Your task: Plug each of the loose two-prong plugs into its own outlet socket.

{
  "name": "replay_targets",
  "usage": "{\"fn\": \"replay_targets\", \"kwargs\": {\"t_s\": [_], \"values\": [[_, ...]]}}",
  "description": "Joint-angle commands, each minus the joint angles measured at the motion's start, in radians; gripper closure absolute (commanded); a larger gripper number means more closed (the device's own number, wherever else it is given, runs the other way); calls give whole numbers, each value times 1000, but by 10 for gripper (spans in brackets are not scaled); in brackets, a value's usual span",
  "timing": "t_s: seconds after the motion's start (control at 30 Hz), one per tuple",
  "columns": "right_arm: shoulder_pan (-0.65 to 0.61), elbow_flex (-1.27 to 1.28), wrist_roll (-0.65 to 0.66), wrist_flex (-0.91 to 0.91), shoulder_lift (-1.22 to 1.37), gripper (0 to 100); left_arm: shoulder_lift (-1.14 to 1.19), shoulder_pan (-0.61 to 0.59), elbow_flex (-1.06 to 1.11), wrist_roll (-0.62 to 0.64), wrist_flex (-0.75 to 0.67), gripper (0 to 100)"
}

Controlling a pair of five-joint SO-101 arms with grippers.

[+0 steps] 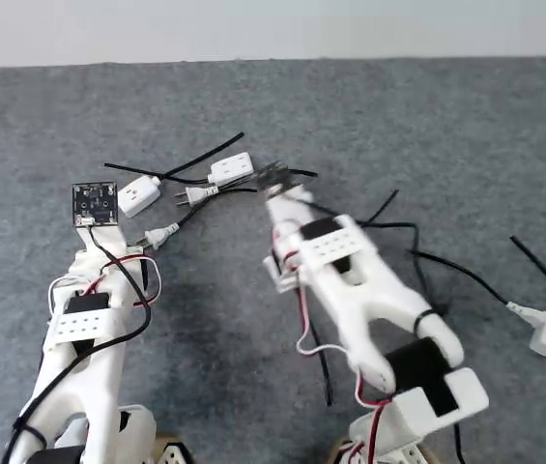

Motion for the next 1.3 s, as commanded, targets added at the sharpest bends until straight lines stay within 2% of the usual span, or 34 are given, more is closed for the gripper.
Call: {"fn": "replay_targets", "kwargs": {"t_s": [0.0,0.13,0.3,0.5,0.63,0.7,0.77,0.93,1.17,1.27], "values": [[87,-75,14,88,-145,990,-25,-5,-27,8,-23,987],[222,-71,15,197,-349,990,-25,0,-27,6,-23,987],[496,-71,80,246,-501,990,-14,3,-44,8,-17,986],[845,-74,101,209,-455,990,-14,3,-47,9,-17,985],[997,-72,175,160,-352,990,-12,3,-53,11,-2,984],[1024,-72,199,136,-297,989,-3,3,-84,11,44,972],[1027,-72,249,119,-248,954,43,0,-127,11,86,920],[1015,-77,322,113,-229,760,226,-5,-288,6,167,758],[908,-71,327,259,-486,822,399,-3,-478,8,173,744],[851,-64,270,366,-599,829,485,-5,-588,5,126,744]]}}
